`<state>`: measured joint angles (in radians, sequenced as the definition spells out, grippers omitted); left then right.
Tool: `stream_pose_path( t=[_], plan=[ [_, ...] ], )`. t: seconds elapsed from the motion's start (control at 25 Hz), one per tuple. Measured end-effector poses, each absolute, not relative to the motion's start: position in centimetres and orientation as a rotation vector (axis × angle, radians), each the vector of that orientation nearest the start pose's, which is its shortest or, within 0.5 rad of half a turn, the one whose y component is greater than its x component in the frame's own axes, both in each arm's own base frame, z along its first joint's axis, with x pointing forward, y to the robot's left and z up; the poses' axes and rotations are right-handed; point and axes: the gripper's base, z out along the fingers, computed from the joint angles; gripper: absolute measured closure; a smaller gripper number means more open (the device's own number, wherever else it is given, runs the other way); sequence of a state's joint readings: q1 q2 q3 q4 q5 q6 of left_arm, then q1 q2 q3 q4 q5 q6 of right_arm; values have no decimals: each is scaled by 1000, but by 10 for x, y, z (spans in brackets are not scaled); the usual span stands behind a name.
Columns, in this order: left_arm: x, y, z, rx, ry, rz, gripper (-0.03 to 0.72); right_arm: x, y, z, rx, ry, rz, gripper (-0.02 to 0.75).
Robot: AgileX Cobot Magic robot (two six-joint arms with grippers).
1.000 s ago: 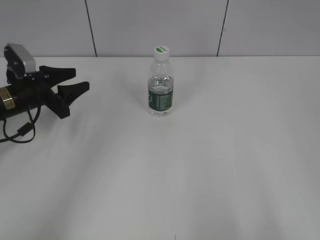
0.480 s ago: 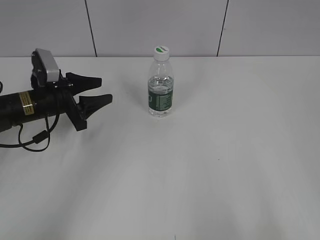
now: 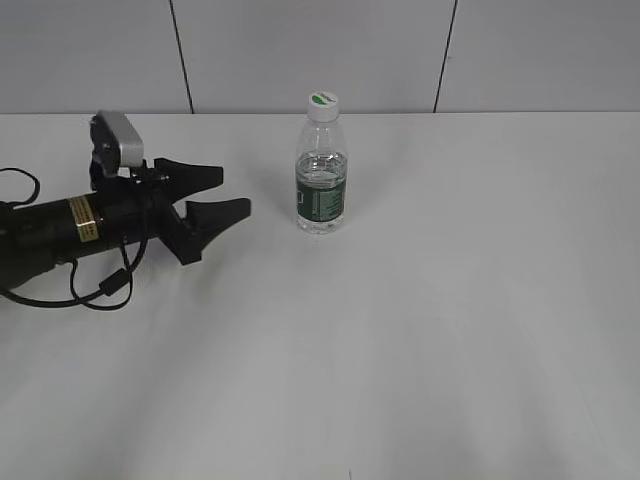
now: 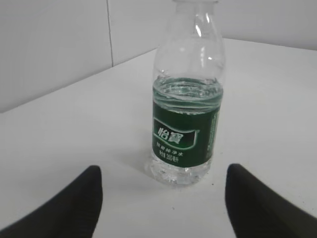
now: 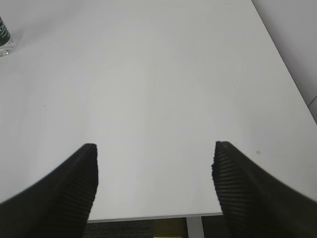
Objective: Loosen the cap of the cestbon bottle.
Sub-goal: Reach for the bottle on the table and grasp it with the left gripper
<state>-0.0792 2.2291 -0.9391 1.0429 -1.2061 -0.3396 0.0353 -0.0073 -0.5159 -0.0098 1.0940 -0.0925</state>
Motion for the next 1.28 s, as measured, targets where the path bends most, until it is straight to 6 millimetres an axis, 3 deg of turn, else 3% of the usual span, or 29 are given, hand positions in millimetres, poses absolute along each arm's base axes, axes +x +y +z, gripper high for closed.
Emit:
stream_pose_path(
  t=[0.48,0.8,1.28],
  plan=[
    [370,-127,65,871,1574,-839,203,-9,-1,279,-130,2051,-47,186],
    [379,-157,71,894,1511,-871,203,-9,-1,279,-130,2051,-47,186],
    [383,-162,59,827,1548,-890,177,-9,-1,279,-130,2051,-47,186]
  ],
)
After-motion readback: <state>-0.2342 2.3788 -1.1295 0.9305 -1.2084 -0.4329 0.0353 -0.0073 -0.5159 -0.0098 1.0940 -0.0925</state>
